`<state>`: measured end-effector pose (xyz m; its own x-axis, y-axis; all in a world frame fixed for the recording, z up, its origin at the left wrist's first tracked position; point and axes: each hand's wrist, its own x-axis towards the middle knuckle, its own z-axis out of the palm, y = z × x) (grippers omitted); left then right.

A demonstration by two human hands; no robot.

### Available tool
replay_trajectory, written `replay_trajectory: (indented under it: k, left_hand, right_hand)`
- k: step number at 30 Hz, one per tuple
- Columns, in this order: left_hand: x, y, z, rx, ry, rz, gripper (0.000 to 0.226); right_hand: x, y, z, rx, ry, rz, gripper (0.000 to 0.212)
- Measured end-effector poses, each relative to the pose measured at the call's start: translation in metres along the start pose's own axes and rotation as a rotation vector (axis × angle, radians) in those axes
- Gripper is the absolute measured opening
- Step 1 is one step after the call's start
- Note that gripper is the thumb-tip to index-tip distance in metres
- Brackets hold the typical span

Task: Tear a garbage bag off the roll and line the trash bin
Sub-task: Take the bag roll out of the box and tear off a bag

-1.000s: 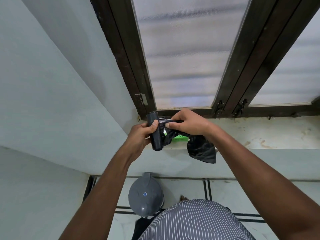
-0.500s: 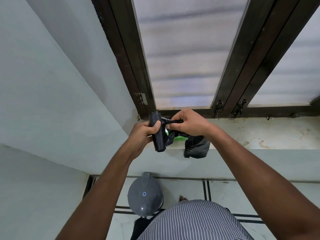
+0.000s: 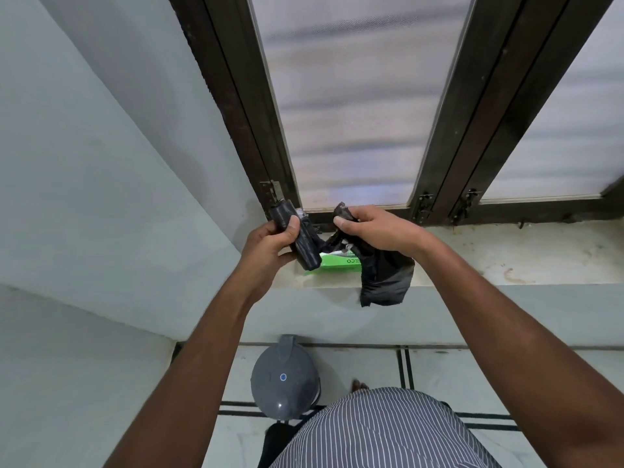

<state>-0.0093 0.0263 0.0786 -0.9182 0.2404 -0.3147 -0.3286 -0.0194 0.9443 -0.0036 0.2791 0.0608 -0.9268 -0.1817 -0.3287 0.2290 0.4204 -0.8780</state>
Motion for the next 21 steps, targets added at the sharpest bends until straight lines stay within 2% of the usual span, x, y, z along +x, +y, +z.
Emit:
replay_trajectory:
  k: [7,11,16,21]
  left_hand:
    - [0.004,-0.004,0.001,-0.046,0.004,-0.03,0.032]
    - [0.007,-0.008,0.002,-0.104,-0.01,-0.025,0.032]
    - [0.005,-0.012,0.015,-0.156,-0.048,-0.009,0.034]
    - [-0.001,-0.004,0.024,-0.175,-0.084,-0.005,0.033]
  right_hand:
    - [-0.011,-0.003,0.002,-0.037,0.019,0.078,0.062]
    - [-0.007,0.003,0.008,0.063,0.083,0.081,0.046]
    - [0.004,0.001,0.016,0.093,0.216,0.043,0.041]
    - [0.02,-0.003,0.022,-0.097,0.346,0.098,0.044]
